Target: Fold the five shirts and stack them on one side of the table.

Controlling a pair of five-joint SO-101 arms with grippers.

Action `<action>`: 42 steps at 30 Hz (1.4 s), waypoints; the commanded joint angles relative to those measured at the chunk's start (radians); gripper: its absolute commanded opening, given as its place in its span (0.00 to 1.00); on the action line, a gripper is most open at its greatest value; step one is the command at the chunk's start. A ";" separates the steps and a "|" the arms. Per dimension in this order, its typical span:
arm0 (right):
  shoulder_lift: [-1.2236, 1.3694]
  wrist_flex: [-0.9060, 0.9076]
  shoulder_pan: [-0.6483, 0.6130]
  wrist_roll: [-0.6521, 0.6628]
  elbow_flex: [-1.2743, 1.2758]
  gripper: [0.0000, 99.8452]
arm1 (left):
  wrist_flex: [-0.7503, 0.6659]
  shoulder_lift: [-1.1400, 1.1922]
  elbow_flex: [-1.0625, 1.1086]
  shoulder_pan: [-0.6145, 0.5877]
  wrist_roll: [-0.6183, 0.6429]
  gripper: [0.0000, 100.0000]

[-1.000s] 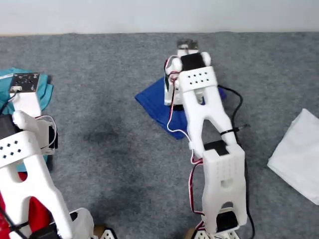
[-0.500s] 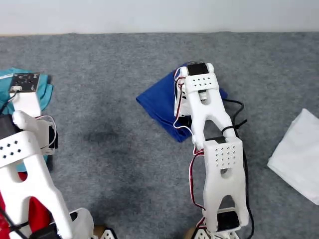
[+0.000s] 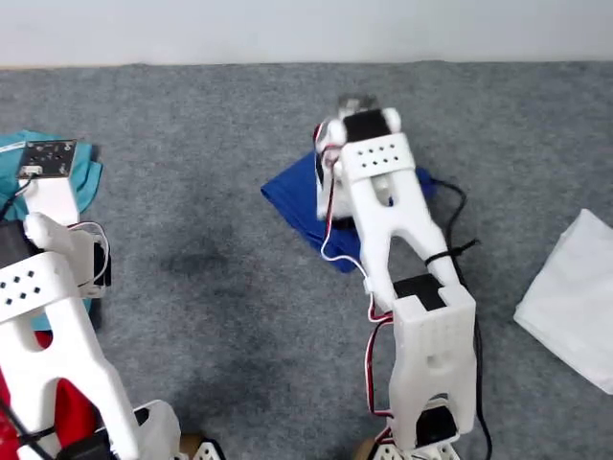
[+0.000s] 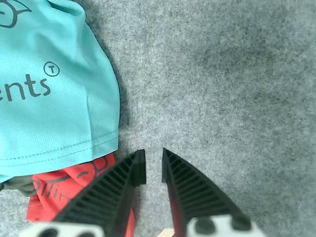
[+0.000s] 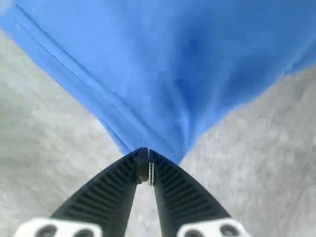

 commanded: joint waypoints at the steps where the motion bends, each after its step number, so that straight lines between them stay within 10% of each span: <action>1: -0.065 0.002 -0.031 -0.041 0.129 0.01 | 0.026 -0.035 -0.031 -0.003 0.011 0.07; 21: -0.288 -0.074 -0.001 -0.063 0.017 0.02 | 0.023 -0.035 0.007 0.000 0.005 0.07; 31: -0.111 -0.231 0.062 -0.459 0.015 0.52 | 0.020 -0.028 0.010 0.000 0.003 0.07; 42: 0.053 -0.412 0.082 -0.486 0.015 0.42 | 0.020 -0.028 0.010 0.000 0.003 0.07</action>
